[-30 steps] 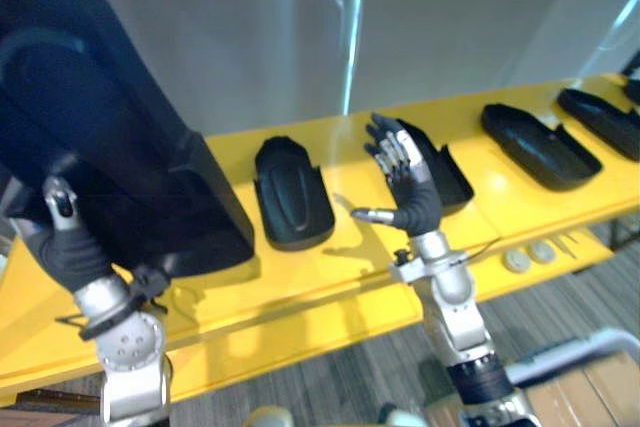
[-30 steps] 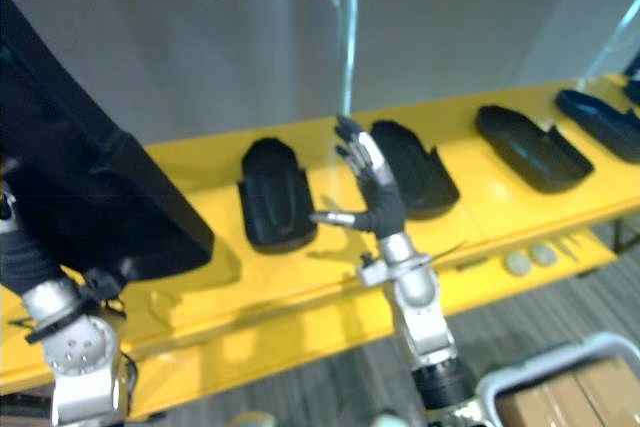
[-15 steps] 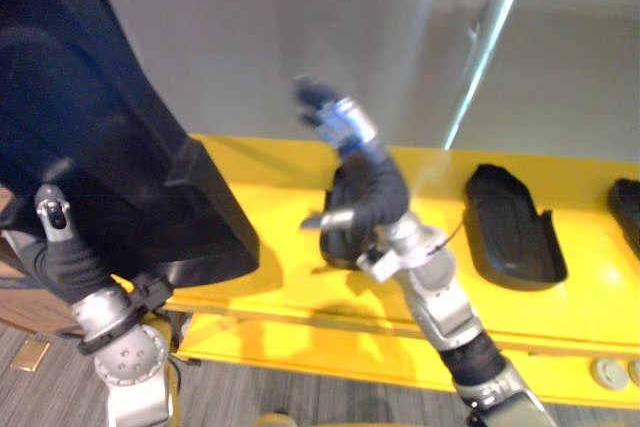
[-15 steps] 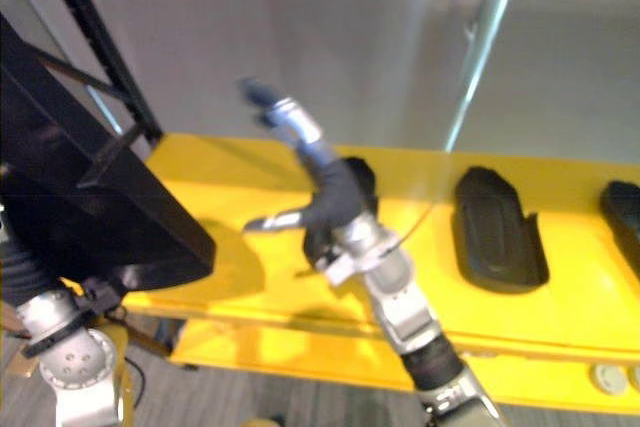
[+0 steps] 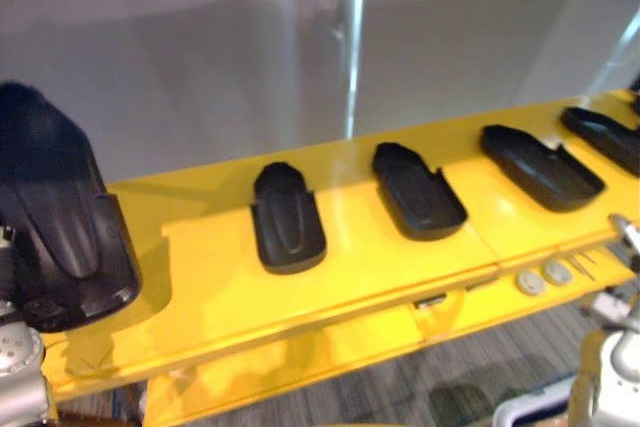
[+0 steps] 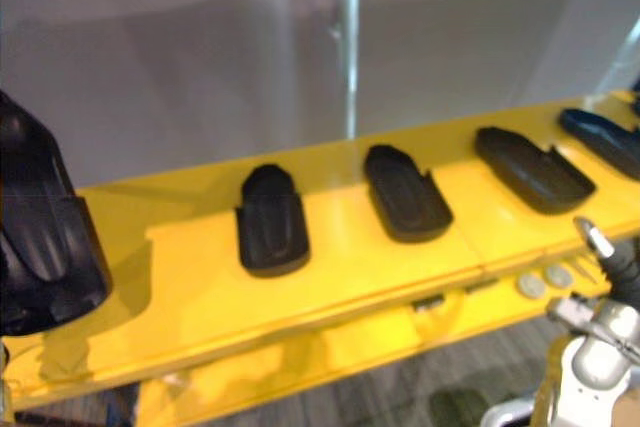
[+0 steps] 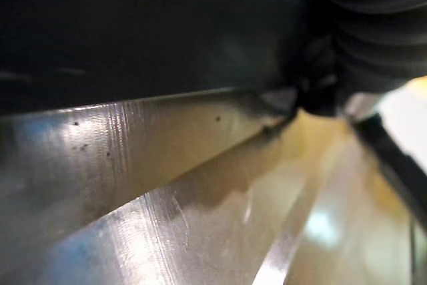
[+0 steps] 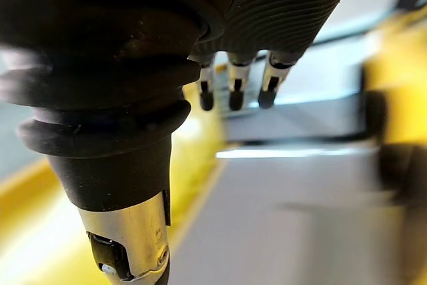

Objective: Walk over and take plastic housings, then place them on the shelf

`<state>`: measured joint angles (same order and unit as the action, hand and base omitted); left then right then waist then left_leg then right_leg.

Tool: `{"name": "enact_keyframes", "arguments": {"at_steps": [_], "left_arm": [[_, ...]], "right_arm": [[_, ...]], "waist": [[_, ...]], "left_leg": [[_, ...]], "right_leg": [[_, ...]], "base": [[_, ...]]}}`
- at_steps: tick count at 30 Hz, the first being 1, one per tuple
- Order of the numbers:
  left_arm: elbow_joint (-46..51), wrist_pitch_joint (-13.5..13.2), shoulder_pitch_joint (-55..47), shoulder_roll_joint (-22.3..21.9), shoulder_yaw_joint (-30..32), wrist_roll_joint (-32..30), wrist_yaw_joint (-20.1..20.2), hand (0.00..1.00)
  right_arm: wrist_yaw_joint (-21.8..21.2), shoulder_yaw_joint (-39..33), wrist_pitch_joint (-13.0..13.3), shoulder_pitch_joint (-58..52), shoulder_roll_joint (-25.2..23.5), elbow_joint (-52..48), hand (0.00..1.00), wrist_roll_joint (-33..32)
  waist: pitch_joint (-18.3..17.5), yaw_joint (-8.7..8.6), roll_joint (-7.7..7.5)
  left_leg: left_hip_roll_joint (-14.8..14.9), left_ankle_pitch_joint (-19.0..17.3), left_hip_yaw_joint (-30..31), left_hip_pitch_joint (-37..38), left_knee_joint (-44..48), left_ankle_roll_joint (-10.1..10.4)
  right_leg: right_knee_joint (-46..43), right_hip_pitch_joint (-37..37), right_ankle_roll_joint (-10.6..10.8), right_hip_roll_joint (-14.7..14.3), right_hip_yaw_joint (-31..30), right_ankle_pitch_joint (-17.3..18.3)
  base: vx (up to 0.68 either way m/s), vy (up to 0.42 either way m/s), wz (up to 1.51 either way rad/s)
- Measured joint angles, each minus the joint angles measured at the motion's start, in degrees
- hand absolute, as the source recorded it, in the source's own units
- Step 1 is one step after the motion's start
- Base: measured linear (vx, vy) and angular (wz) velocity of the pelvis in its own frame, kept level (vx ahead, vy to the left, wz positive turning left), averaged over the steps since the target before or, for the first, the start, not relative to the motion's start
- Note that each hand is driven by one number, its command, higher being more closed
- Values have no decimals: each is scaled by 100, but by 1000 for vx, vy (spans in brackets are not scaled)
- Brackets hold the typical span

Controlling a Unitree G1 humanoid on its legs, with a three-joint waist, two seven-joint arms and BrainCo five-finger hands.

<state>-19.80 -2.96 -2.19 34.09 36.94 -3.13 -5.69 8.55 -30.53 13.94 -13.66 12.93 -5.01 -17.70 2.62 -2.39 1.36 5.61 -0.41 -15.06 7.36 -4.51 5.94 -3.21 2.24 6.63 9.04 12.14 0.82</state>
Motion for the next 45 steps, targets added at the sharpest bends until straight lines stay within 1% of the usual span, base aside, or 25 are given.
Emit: {"name": "enact_keyframes", "arguments": {"at_steps": [1, 2, 3, 4, 6, 7, 8, 9, 10, 11, 12, 14, 15, 18, 21, 22, 24, 27, 32, 39, 43, 45], "left_arm": [[-226, 28, 87, 97, -67, 80, 76, 100], [-683, 119, 306, 294, -267, 111, 232, 100], [-1074, 265, 536, 496, -594, 112, 386, 100], [-1212, 343, 643, 588, -764, 112, 470, 100], [-1593, 699, 1063, 857, -1383, 110, 782, 100], [-1659, 774, 1158, 871, -1465, 110, 839, 100], [-1727, 969, 1324, 874, -1575, 136, 944, 100], [-1763, 1053, 1388, 876, -1597, 165, 982, 100], [-1839, 1238, 1494, 923, -1640, 275, 1067, 100], [-1970, 1374, 1628, 1067, -1819, 284, 1141, 100], [-2011, 1432, 1687, 1140, -1884, 282, 1178, 100], [-2160, 1592, 1949, 1379, -2030, 227, 1385, 100], [-2216, 1612, 2023, 1419, -2040, 199, 1433, 100], [-2481, 1785, 2354, 1683, -2378, -113, 1628, 100], [-2707, 1820, 2537, 1780, -2481, -327, 1775, 100], [-2758, 1827, 2608, 1799, -2489, -474, 1833, 100], [-2865, 1844, 2714, 1941, -2704, -689, 1958, 100], [-2893, 1859, 2831, 1997, -2704, -891, 2070, 100], [-3001, 1935, 2877, 1999, -2704, -1053, 2219, 100], [-3212, 1988, 2853, 1988, -2703, -1088, 2222, 100], [-3230, 2018, 2667, 1753, -2690, -1090, 2212, 100], [-3350, 2018, 2589, 1513, -2662, -1085, 2189, 100]], "right_arm": [[-107, 47, -118, -88, -16, 208, 0, -18], [-298, 191, -334, -245, -19, 708, 0, -109], [-472, 353, -556, -344, -21, 1260, 0, -178], [-511, 438, -622, -374, -21, 1524, 0, -178], [-648, 710, -817, -364, -21, 2530, 0, -181], [-675, 733, -815, -353, -21, 2752, 0, -174], [-655, 736, -813, -329, -18, 3119, 0, -40], [-636, 736, -813, -315, -15, 3260, 0, 34], [-625, 735, -811, -264, -13, 3505, 0, 37], [-623, 745, -810, -236, -13, 3707, 0, 25], [-622, 751, -810, -218, -13, 3781, 0, 17], [-680, 787, -811, -163, -10, 3969, 0, 0], [-726, 813, -812, -152, -6, 3990, 0, 0], [-985, 974, -813, -93, -3, 4249, 0, -2], [-1103, 1108, -813, -83, -13, 4510, 0, 0], [-1112, 1116, -813, -82, -22, 4663, 0, -2], [-1109, 1112, -812, -92, -28, 4905, 0, -2], [-1111, 1106, -813, -104, -46, 5093, 0, -2], [-1107, 1094, -819, -106, -166, 5246, 0, 0], [-1113, 939, -825, -82, -318, 5401, 0, -1], [-1114, 825, -823, -71, -338, 5473, 0, 1], [-1116, 826, -824, -39, -359, 5485, 0, 0]], "waist": [[6, -8, 9], [16, -8, 21], [26, -19, 38], [27, -26, 40], [71, -40, 82], [87, -38, 98], [131, -31, 108], [167, -28, 144], [241, -22, 193], [287, -22, 227], [309, -24, 235], [340, -21, 218], [347, -21, 208], [359, -9, 158], [359, -5, 156], [359, -4, 156], [361, -12, 150], [373, 1, 133], [396, 1, 95], [446, 0, -2], [461, -7, -27], [477, -7, -52]], "left_leg": [[12, -5, -53, 4, 0, 5], [27, -13, -127, 40, 0, 17], [42, -19, -159, 78, 0, 25], [46, -19, -160, 79, 1, 25], [37, -16, -180, 82, 2, 24], [32, -16, -185, 89, 2, 24], [24, -16, -197, 122, 2, 24], [16, -16, -210, 133, 2, 24], [-2, -17, -261, 162, 2, 24], [-3, -17, -273, 164, 2, 24], [0, -17, -276, 167, 2, 24], [11, -16, -278, 170, 2, 24], [12, -16, -279, 172, 2, 24], [6, -15, -278, 184, 3, 25], [-4, -15, -276, 217, 3, 25], [-6, -15, -268, 224, 3, 25], [-7, -15, -257, 264, 3, 25], [-10, -15, -253, 255, 2, 25], [-40, -15, -240, 258, 1, 24], [-62, -15, -219, 255, -1, 25], [-74, -16, -254, 256, -2, 25], [-76, -16, -270, 262, -2, 25]], "right_leg": [[1, -27, -2, -13, -53, -2], [5, -42, -8, -20, -131, -7], [-5, -27, -9, -25, -158, -6], [-15, -29, -10, -27, -159, -6], [-35, -41, -4, -19, -167, -9], [-43, -41, 2, -15, -171, -13], [-72, -27, 5, -15, -181, -14], [-80, -26, 5, -13, -191, -14], [-88, -24, 6, -9, -232, -15], [-90, -25, 8, -9, -240, -16], [-93, -25, 8, -10, -240, -16], [-92, -24, 8, -9, -236, -16], [-92, -23, 8, -8, -236, -16], [-88, -18, 12, 10, -228, -20], [-79, 3, 18, 30, -210, -23], [-73, 18, 18, 38, -191, -24], [-24, 101, 29, 46, -151, -31], [-16, 102, 41, 62, -134, -37], [49, 147, 89, 97, -117, -68], [102, 184, 90, 85, -84, -72], [121, 190, 95, 80, -86, -77], [124, 191, 97, 80, -94, -81]], "base": [[-34, 0, -45], [-23, 2, -30], [-18, 0, -21], [-11, -3, -7], [0, 0, 0], [0, 0, 0], [7, 3, -3], [7, 13, -9], [0, 19, -10], [0, 19, -8], [0, 0, 0], [0, 0, 0], [0, 0, 0], [0, 0, 0], [0, 0, 0], [4, 5, 4], [4, 5, 6], [0, 2, 1], [0, 0, 0], [7, 5, 2], [0, 0, 0], [0, 0, 0]]}}
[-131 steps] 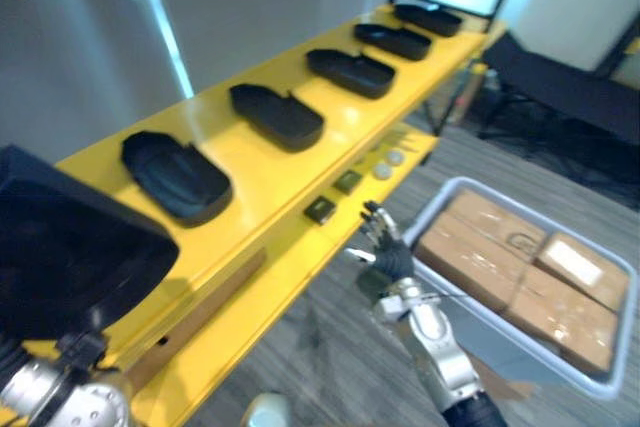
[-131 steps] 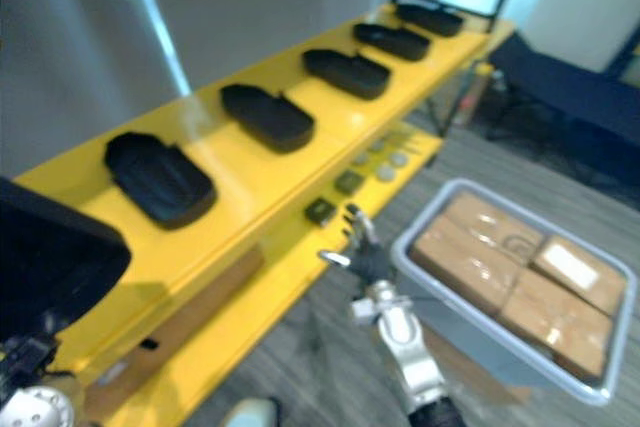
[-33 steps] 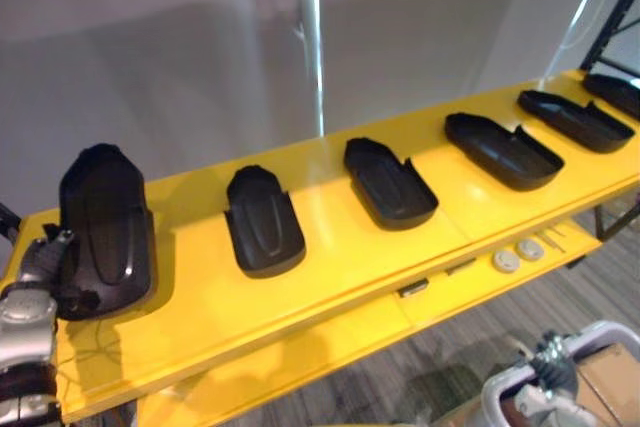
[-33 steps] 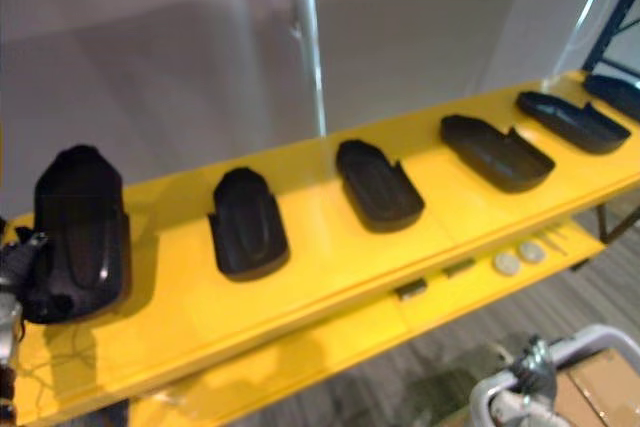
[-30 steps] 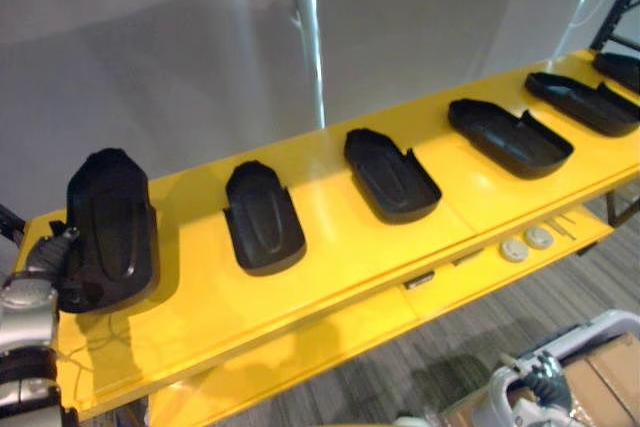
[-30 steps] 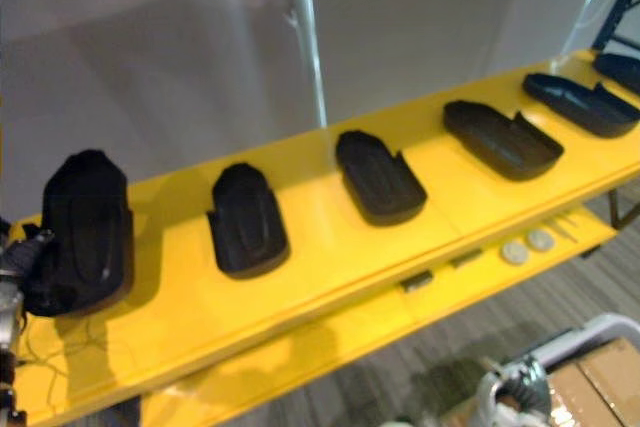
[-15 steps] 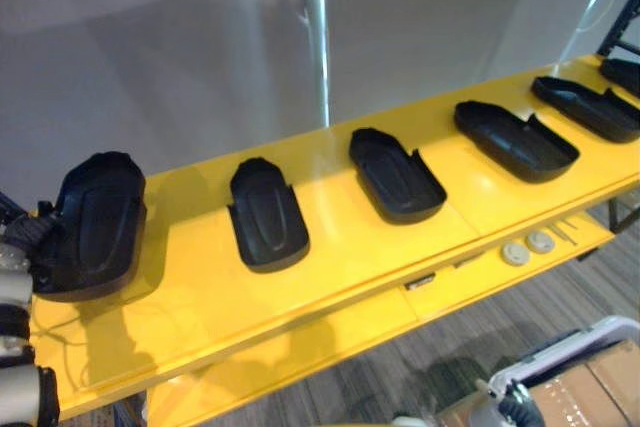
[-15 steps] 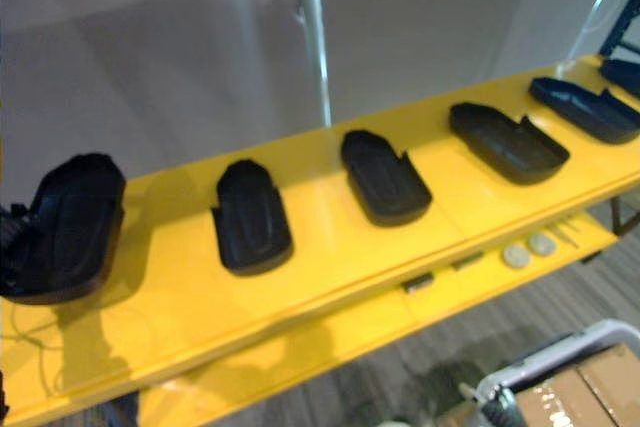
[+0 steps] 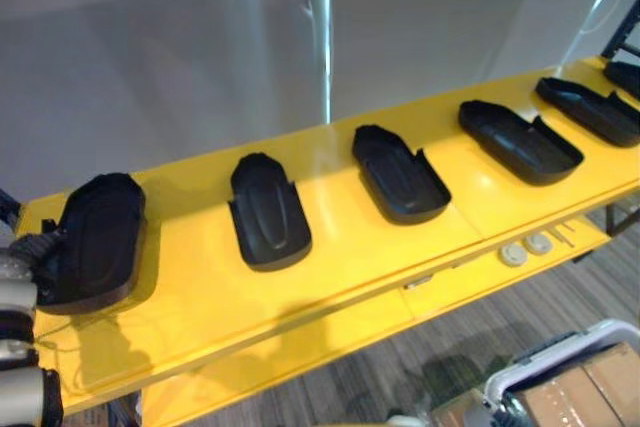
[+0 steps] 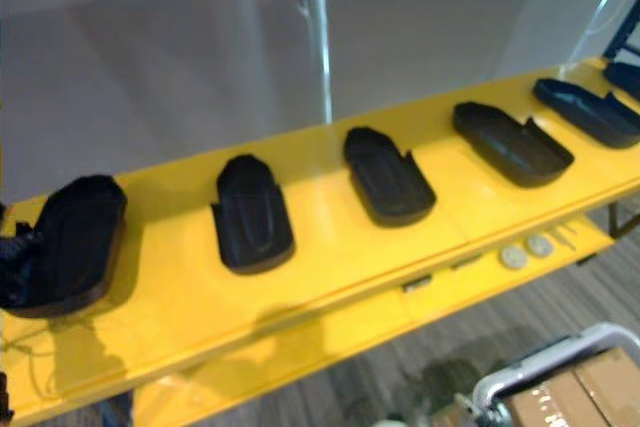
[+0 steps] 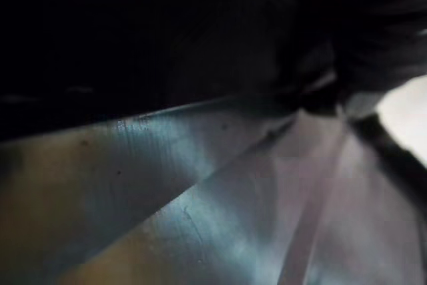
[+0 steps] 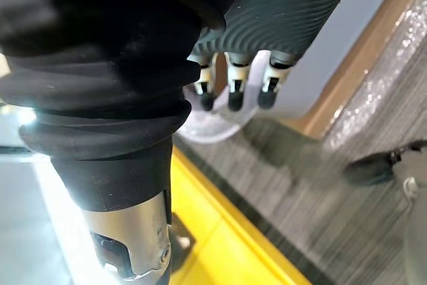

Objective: Walk over and take plastic housings, then place them on the shelf

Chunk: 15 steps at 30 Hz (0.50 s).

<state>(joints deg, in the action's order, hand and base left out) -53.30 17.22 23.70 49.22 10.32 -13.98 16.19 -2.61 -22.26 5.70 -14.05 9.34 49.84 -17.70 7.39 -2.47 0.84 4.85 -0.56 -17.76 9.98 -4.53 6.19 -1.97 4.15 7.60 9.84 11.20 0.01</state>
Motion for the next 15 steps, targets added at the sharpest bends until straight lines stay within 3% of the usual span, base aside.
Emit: {"name": "enact_keyframes", "arguments": {"at_steps": [7, 8, 12, 15], "left_arm": [[13, -146, -247, -395, 79, 1, -294, 100], [13, -174, -257, -417, 80, 0, -344, 0], [36, -178, -362, -486, 94, -15, -507, 0], [36, -172, -364, -524, 95, -16, -889, 0]], "right_arm": [[-23, -1, -104, 36, -2, 66, 0, 1], [-27, -2, -104, 34, -1, 73, 0, 1], [-55, -2, -104, 47, 4, 74, 0, 0], [-104, -6, -104, 80, 8, 74, 0, 1]], "waist": [[-3, -13, -69], [-3, -14, -68], [4, -31, -53], [21, -38, -53]], "left_leg": [[-2, -1, -34, 22, 0, 0], [-4, -2, -38, 35, -1, -1], [-9, -21, -78, 104, -6, -15], [-20, -24, -106, 91, -9, -21]], "right_leg": [[72, 35, -7, -4, -23, -58], [77, 49, -8, -5, -24, -60], [125, 111, -4, -12, -39, -71], [172, 109, 0, -10, -48, -96]], "base": [[0, 1, 0], [0, 0, 0], [-15, 5, -3], [-11, 6, -2]]}}
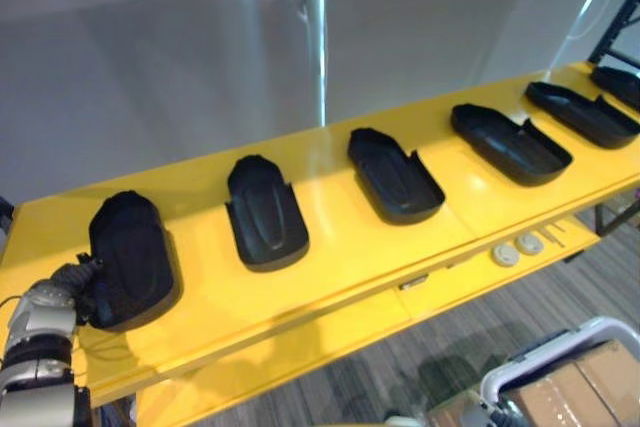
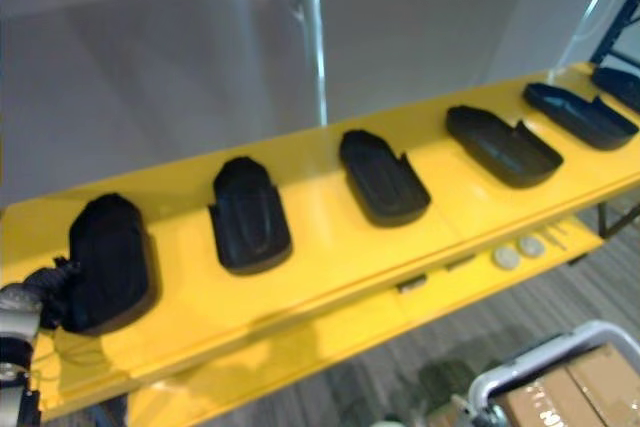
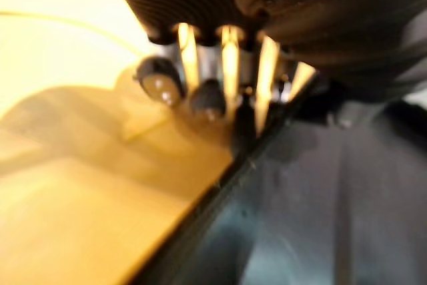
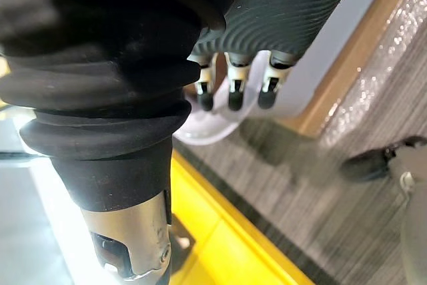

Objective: Walk over and take plastic housings, then place them on the shelf

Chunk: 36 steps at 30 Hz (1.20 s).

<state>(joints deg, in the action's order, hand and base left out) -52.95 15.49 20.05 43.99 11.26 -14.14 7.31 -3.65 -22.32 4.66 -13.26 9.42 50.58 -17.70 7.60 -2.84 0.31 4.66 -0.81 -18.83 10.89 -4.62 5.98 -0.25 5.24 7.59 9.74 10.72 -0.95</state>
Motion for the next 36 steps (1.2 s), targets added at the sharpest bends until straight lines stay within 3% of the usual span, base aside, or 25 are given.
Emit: {"name": "enact_keyframes", "arguments": {"at_steps": [6, 10, 12, 13, 15, 16, 18, 24, 26, 28, 32, 36], "left_arm": [[-4, 161, -1, -270, 156, 17, -1347, 0], [158, 342, -1, -448, 407, 286, -2645, 0], [557, 333, 1, -484, 607, 535, -3516, 0], [610, 330, 2, -484, 636, 544, -3600, 0], [1067, -95, 22, -484, 875, 761, -4329, 0], [1122, -138, 24, -483, 888, 766, -4376, 0], [1592, -632, 44, -479, 892, 980, -4614, 0], [3069, -1612, 199, -478, 897, 1217, -4609, 0], [3777, -1922, 198, -479, 896, 1499, -4345, 0], [4457, -2121, 192, -692, 897, 2133, -3794, 0], [5636, -2061, -290, -1564, 754, 3288, -2248, 0], [6366, -1617, -1084, -2244, 241, 3477, -988, 0]], "right_arm": [[-10, -12, 4, 11, 0, 11, 0, 4], [-42, -11, 72, 8, -9, 41, 0, 40], [-126, 2, 201, 14, -42, 39, 0, 31], [-129, 4, 210, 14, -45, 39, 0, 31], [-128, 7, 292, 10, -88, 39, 0, 31], [-128, 7, 294, 8, -95, 39, 0, 31], [-129, 17, 301, -19, -159, 39, 0, 35], [-149, 31, 301, -146, -270, 39, 0, 47], [-153, 30, 301, -180, -271, 40, 0, 53], [-165, 0, 303, -191, -270, 139, 0, 57], [-168, -20, 302, -166, -271, 280, 0, 152], [-129, -231, 303, -166, -355, 324, 0, 279]], "waist": [[9, -34, -14], [7, -87, -21], [3, -86, -27], [2, -86, -28], [1, -79, -28], [1, -76, -29], [-6, -48, -39], [-51, 61, -85], [-84, 68, -74], [-205, 54, -50], [-272, 57, 18], [-290, 96, 15]], "left_leg": [[-9, -32, -20, 15, 0, 7], [-16, -38, -24, 7, 1, 9], [-15, -37, -24, 1, 1, 9], [-15, -37, -24, 1, 1, 9], [-22, -37, -9, 3, 1, 8], [-23, -37, -7, 3, 1, 8], [-27, -35, 39, 11, 1, 7], [-33, -32, 108, 8, -2, 2], [-43, -29, 122, 2, -32, -2], [-45, -29, 202, -99, -38, -1], [-36, -28, 311, -92, -38, 2], [-39, -28, 331, -100, -40, 2]], "right_leg": [[116, 76, 27, -1, 4, -46], [145, 88, 32, 4, 15, -51], [159, 93, 31, 3, 22, -52], [159, 94, 31, 3, 22, -52], [159, 104, 31, 11, 36, -52], [159, 105, 31, 12, 37, -52], [160, 144, 30, 20, 78, -52], [174, 193, 25, 29, 169, -48], [186, 197, 24, 34, 184, -47], [192, 186, 19, 38, 227, -44], [197, 266, -4, 32, 329, -30], [197, 274, -5, 33, 344, -30]], "base": [[11, 2, 0], [27, 5, 1], [0, 0, 0], [0, 0, 0], [0, 0, 0], [-13, -1, 4], [-17, -2, 8], [-14, -2, 6], [-11, 2, 4], [3, -5, 16], [8, -10, 14], [-6, -1, 2]]}}
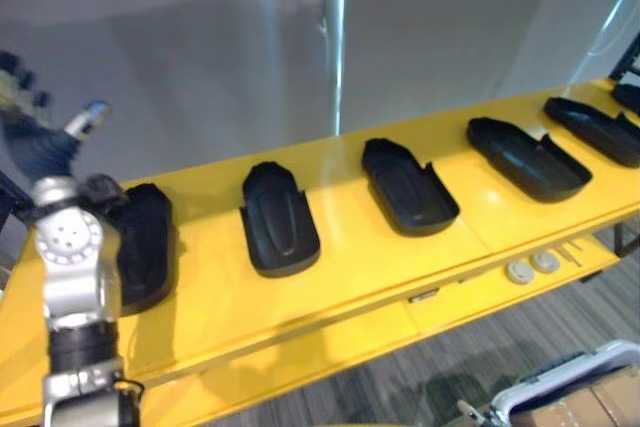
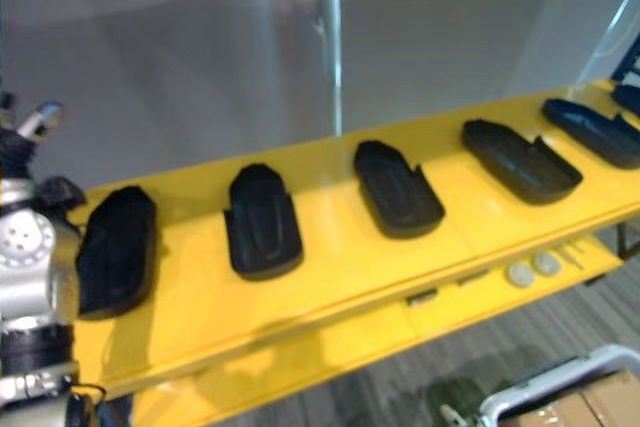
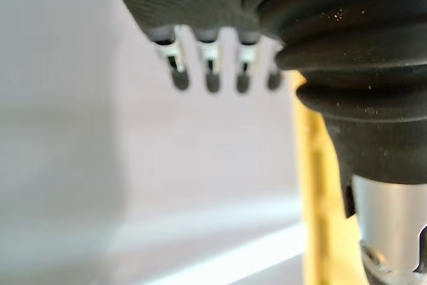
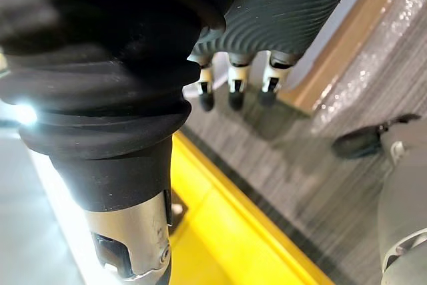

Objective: Walk over and take plastic housings, then place them on the shelf

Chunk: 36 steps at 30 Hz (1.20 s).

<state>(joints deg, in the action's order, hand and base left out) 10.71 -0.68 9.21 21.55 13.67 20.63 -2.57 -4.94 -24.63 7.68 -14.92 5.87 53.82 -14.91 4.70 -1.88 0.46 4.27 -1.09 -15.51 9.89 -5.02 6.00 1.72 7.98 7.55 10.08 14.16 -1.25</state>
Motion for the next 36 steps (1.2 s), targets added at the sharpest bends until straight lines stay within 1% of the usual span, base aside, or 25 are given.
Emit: {"name": "enact_keyframes", "arguments": {"at_steps": [1, 2, 3, 4, 5, 6, 8, 11, 15, 17, 18, 20, 22, 25, 30, 32, 34, 36], "left_arm": [[41, 64, -93, -61, -96, 50, 129, 0], [62, 186, -256, -186, -250, 94, 350, 0], [59, 286, -419, -276, -386, 90, 447, 0], [59, 324, -463, -298, -411, 92, 478, 0], [53, 437, -552, -360, -499, 96, 526, 0], [33, 489, -599, -403, -558, 92, 529, 0], [-109, 513, -606, -395, -587, 92, 540, 0], [-314, 679, -654, -395, -609, 91, 563, 0], [-446, 894, -701, -394, -681, 78, 483, 0], [-584, 960, -701, -392, -775, -80, 273, 0], [-614, 983, -700, -392, -774, -85, 249, 0], [-698, 1134, -702, -393, -773, -105, 91, 0], [-783, 1216, -703, -394, -774, -162, 0, 0], [-805, 1346, -715, -396, -774, -356, -170, 0], [-879, 1460, -718, -406, -773, -603, -570, 0], [-955, 1469, -718, -409, -772, -603, -651, 0], [-992, 1556, -718, -424, -770, -604, -762, 0], [-992, 1576, -718, -449, -769, -667, -856, 0]], "right_arm": [[5, 0, 0, -1, -9, 32, 0, 0], [10, -1, 0, -8, -31, 99, 0, 0], [17, -2, 0, -14, -71, 135, 0, 1], [18, -2, 0, -14, -87, 143, 0, 1], [20, -2, -1, -20, -139, 180, 0, 1], [28, 1, -5, -16, -168, 217, 0, 1], [30, 4, -5, -11, -179, 213, 0, 1], [28, 4, -5, -5, -179, 204, 0, 1], [30, 7, -6, 11, -179, 194, 0, -2], [32, 11, -7, 48, -181, 194, 0, -2], [33, 11, -7, 60, -181, 194, 0, -2], [47, 14, -13, 97, -181, 194, 0, -2], [112, 23, -18, 138, -182, 194, 0, -3], [131, 120, -24, 178, -182, 169, 0, -5], [132, 139, -72, 220, -187, 157, 0, -8], [132, 141, -72, 238, -187, 157, 0, -9], [133, 154, -73, 237, -187, 157, 0, -9], [132, 179, -76, 237, -188, 157, 0, -10]], "waist": [[-7, 4, -11], [-21, 15, -32], [-42, 32, -54], [-50, 34, -63], [-75, 38, -103], [-86, 57, -142], [-100, 67, -162], [-113, 67, -187], [-103, 67, -203], [-91, 33, -227], [-84, 29, -236], [-65, 29, -265], [-55, 28, -281], [-34, 27, -316], [-12, 22, -313], [1, 17, -306], [5, 13, -309], [16, 13, -321]], "left_leg": [[1, 0, 1, 0, 0, 0], [1, 0, 2, 0, -1, 0], [0, 0, 3, 0, -1, 0], [1, 0, 3, -1, -1, 0], [1, 0, 3, -2, -2, -1], [-6, 2, -1, 14, -3, -3], [-11, 5, -5, 23, -3, -8], [-12, 7, -5, 33, -3, -11], [-11, 6, -1, 101, -6, -10], [-11, 6, 65, 100, -6, -9], [-8, 6, 70, 97, -6, -9], [-3, 5, 76, 98, -6, -9], [-5, 4, 77, 102, -6, -7], [-5, 4, 88, 103, -6, -7], [-6, 4, 89, 102, -6, -7], [-6, 4, 90, 103, -6, -7], [-5, 4, 93, 103, -6, -7], [-5, 4, 95, 104, -6, -7]], "right_leg": [[0, 1, 0, -1, 1, 0], [-1, 1, 0, -1, 1, 0], [-3, 2, 0, -1, 1, 0], [-3, 2, 0, 0, 1, 0], [-5, 1, 0, -1, 0, 0], [-9, 7, -20, 2, 3, 12], [-10, 8, -62, 6, 2, 37], [-1, 11, -65, 6, 11, 40], [37, 57, -64, 2, 25, 40], [96, 129, -62, 2, 134, 41], [100, 130, -61, -1, 141, 41], [122, 149, -59, -9, 155, 40], [146, 168, -49, -8, 164, 33], [183, 202, -19, -11, 189, 15], [194, 212, -15, -10, 204, 13], [194, 214, -12, -10, 207, 11], [194, 216, -11, -9, 212, 11], [194, 219, -10, -9, 216, 10]], "base": [[0, 0, 0], [0, 0, 0], [0, 0, 0], [0, 0, 0], [0, 0, 0], [0, 0, 0], [0, 0, 0], [0, 0, 0], [2, -1, 1], [0, -11, 14], [-6, -10, 10], [0, 0, 0], [0, 0, 0], [2, 0, 1], [0, 0, 0], [0, 0, 0], [0, 0, 0], [0, 0, 0]]}}
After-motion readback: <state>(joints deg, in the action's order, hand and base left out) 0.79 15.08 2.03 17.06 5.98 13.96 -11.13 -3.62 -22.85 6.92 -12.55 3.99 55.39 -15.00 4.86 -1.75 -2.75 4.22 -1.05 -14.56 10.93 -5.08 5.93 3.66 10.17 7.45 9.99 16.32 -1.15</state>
